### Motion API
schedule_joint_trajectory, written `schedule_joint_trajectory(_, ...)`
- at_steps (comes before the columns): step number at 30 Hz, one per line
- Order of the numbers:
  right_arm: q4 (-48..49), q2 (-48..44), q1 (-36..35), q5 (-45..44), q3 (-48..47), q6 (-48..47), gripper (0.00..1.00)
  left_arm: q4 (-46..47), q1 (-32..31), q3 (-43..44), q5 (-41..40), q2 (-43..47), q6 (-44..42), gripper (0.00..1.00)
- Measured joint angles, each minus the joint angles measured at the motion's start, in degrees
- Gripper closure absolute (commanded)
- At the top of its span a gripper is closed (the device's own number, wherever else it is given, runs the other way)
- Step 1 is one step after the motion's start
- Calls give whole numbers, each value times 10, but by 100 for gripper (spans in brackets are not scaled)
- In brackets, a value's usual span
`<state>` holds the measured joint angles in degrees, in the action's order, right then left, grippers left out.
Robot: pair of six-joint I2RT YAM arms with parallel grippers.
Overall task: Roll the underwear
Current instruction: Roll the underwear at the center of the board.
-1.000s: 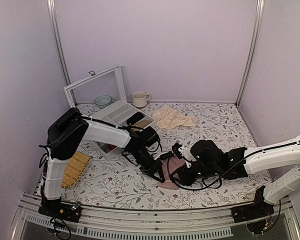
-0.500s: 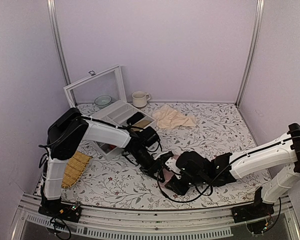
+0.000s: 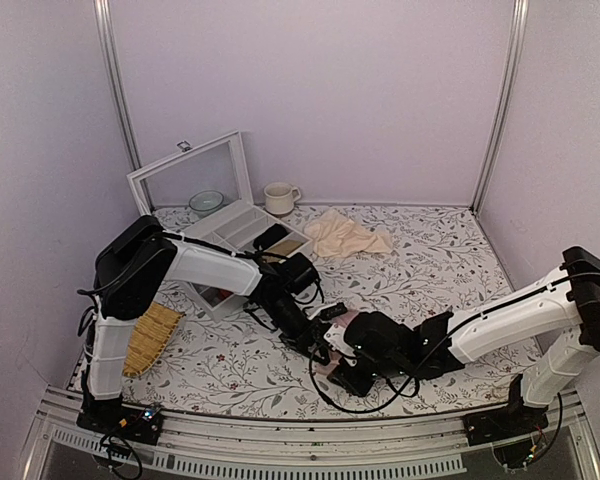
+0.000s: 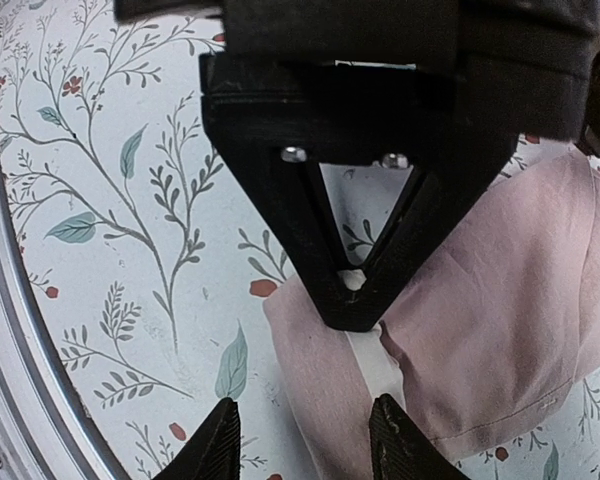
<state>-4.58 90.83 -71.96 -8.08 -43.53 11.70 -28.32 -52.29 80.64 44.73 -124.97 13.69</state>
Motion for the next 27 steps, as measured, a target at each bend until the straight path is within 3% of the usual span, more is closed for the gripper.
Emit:
schedule_joint_trajectory(4, 17, 7, 0, -11, 14, 0, 56, 0, 0, 0, 0, 0, 0, 100)
schedule_joint_trajectory(10, 36, 16, 0, -23, 19, 0, 66, 0, 0, 0, 0, 0, 1, 100)
schedule_joint_trajectory(23, 80, 33, -1, -40, 37, 1, 63, 0, 0, 0, -1, 0, 9, 100)
schedule_joint_trajectory(27, 90, 44, -1, -48, 37, 3, 71, 0, 0, 0, -2, 0, 9, 100)
